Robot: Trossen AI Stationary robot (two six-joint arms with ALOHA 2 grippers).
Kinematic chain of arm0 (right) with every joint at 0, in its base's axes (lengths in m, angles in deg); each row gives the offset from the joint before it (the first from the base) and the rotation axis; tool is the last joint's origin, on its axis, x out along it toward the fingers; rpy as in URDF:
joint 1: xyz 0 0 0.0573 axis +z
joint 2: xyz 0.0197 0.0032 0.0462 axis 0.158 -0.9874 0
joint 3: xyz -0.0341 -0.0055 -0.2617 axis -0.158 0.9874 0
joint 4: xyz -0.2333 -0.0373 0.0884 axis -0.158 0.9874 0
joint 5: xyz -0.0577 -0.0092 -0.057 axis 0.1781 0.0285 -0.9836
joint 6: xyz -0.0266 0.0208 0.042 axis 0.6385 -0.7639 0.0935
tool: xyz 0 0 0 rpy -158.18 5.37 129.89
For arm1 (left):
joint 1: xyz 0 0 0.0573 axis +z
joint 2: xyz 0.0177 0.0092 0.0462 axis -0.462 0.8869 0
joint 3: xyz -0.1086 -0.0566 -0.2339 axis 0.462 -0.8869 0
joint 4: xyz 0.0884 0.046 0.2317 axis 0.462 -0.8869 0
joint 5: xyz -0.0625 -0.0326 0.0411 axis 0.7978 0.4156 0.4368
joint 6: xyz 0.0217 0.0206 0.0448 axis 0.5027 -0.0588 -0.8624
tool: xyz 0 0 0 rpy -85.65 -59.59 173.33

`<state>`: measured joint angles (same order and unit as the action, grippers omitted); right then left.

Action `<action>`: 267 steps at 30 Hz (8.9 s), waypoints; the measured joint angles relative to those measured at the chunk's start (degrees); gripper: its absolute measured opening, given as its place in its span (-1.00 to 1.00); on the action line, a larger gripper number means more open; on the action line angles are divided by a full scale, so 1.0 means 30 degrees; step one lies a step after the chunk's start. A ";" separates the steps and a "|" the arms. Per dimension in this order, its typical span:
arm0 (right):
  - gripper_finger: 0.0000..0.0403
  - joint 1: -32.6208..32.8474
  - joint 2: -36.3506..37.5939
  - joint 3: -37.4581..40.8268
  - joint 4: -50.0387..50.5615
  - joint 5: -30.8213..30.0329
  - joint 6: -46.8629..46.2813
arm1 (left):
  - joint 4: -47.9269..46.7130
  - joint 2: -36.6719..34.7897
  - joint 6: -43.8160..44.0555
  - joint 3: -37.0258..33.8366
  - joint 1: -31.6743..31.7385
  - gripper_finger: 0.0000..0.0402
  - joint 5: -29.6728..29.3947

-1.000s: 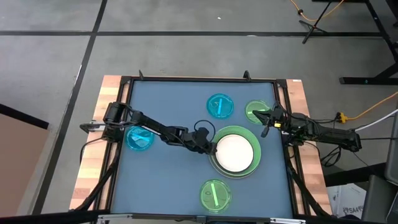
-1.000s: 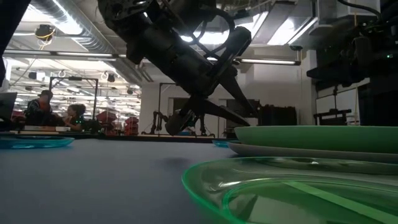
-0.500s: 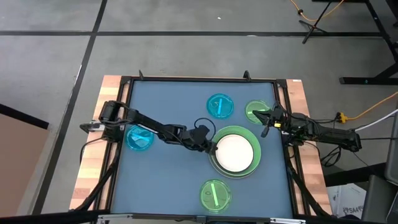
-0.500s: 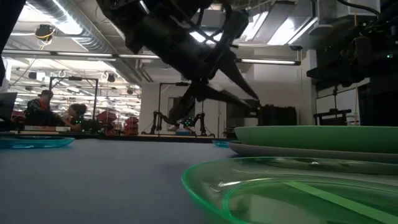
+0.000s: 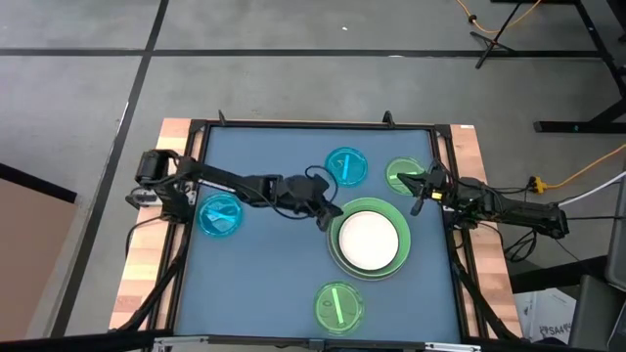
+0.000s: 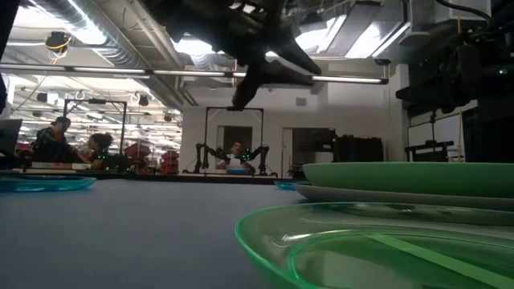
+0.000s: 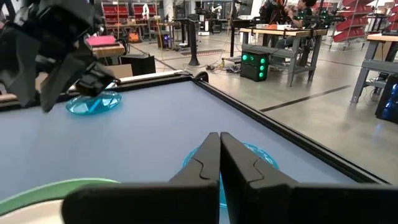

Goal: Stack plastic plates
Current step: Stack the top green plate on the white plate

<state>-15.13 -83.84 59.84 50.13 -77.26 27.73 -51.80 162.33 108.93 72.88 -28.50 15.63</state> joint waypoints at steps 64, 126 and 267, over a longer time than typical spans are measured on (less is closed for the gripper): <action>-0.27 -1.3019 -1.9229 -1.4723 1.0709 0.7264 0.0730 | -0.3064 -0.1735 -0.7707 0.0014 0.3056 -0.66 0.0463; -0.27 -1.7371 -3.2053 -1.7196 1.2226 0.9850 1.8505 | -0.3064 -0.1720 -0.7715 0.0015 0.1927 -0.66 -0.1023; -1.00 -0.3374 -3.2220 -2.7986 2.3861 1.6538 1.5249 | -0.7369 -0.1720 -0.7715 0.0015 -0.0388 -0.66 -0.0943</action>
<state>-25.25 -180.50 -24.12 121.71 -27.65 73.48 -73.90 157.17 85.79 72.92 -29.67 12.80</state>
